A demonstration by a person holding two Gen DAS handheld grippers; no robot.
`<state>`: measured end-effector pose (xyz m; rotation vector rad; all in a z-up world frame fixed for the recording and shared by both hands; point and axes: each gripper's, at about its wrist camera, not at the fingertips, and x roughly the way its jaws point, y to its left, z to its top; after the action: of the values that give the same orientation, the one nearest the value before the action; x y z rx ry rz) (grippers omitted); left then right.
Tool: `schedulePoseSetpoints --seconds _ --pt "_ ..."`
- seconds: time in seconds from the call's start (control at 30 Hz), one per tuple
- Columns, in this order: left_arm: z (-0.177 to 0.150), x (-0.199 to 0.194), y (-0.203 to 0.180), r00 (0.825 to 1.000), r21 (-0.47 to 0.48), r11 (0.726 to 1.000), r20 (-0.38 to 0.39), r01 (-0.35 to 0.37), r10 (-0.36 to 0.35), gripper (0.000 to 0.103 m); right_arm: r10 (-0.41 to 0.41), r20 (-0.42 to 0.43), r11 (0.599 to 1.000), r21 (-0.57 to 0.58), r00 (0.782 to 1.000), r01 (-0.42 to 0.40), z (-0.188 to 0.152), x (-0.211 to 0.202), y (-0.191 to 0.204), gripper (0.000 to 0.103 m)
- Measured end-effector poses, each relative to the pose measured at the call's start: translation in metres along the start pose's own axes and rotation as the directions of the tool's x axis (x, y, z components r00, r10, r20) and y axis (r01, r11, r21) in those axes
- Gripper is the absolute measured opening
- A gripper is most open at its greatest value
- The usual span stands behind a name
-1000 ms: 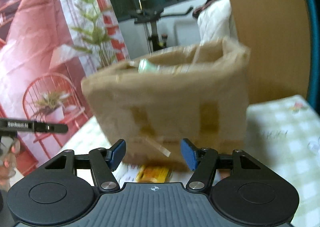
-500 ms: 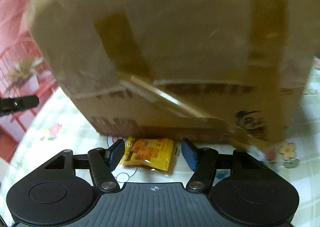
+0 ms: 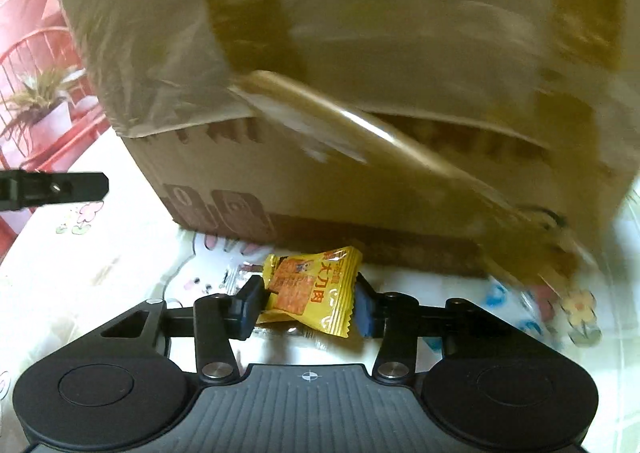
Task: Organize snacks
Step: 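Grasp the clear packet of red jerky with the left tool while the right tool holds the yellow packet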
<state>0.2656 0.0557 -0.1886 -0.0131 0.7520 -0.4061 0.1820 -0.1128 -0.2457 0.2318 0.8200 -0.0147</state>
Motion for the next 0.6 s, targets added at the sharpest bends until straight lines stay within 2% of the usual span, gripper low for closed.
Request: schedulePoseSetpoints --seconds 0.2,0.47,0.6 --pt "-0.011 0.011 -0.032 0.998 0.054 0.997 -0.048 0.054 -0.051 0.052 0.015 0.0 1.0 -0.012 1.0 -0.015 -0.027 -0.026 -0.017 0.045" --pt "-0.023 0.026 -0.075 0.988 0.137 0.983 -0.105 0.124 -0.11 0.052 -0.007 0.018 1.0 0.013 1.0 0.007 -0.037 -0.047 -0.051 0.048" --pt "-0.026 0.037 -0.089 0.985 0.17 0.975 -0.122 0.141 -0.121 0.052 -0.016 0.026 1.0 0.009 1.0 0.016 -0.033 -0.057 -0.076 0.053"
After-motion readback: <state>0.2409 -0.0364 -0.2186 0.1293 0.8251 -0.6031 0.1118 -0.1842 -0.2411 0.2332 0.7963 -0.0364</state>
